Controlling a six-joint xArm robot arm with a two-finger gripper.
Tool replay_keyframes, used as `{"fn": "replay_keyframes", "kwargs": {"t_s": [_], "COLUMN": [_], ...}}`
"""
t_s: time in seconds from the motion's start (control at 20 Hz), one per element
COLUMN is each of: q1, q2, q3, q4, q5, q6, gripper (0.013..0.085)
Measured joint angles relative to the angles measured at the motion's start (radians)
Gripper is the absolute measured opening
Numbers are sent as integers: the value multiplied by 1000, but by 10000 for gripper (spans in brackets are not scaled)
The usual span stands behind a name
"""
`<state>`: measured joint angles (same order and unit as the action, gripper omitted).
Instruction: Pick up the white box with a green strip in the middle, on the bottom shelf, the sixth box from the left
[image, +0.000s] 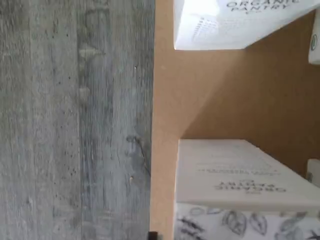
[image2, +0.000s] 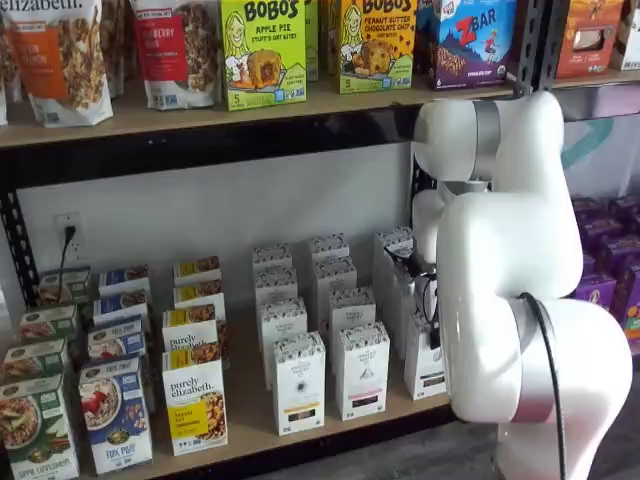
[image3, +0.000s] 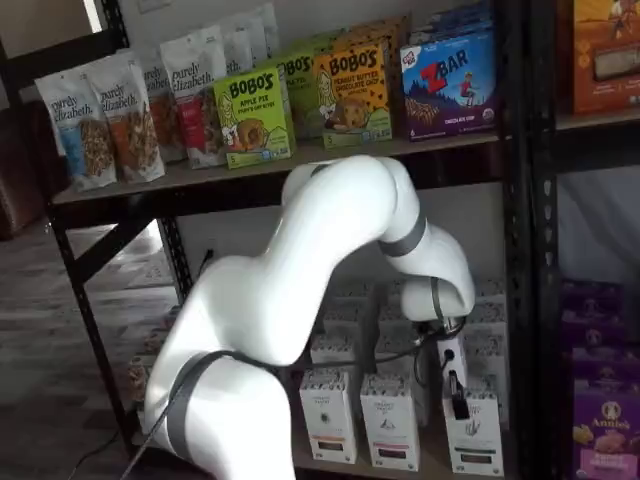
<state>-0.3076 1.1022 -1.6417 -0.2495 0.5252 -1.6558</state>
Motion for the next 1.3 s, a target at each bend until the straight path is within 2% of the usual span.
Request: {"fn": "replay_keyframes", "kwargs": {"t_s": [0.05, 0.1, 0.2, 0.35, 0.65, 1.0, 1.3], "q1": [1, 1, 1, -1, -7, -9, -14], "q2": [-1, -2, -5, -15, -48, -155, -317], "q3": [0, 1, 7, 26, 89, 252, 454], "q4": [1, 3, 4, -5, -62, -184, -200], "q5": [3, 5, 0, -21, -73, -137, -180], "q6": [0, -1, -2, 5, 53, 168, 184], "gripper": [610, 610, 530, 530, 530, 530, 530]}}
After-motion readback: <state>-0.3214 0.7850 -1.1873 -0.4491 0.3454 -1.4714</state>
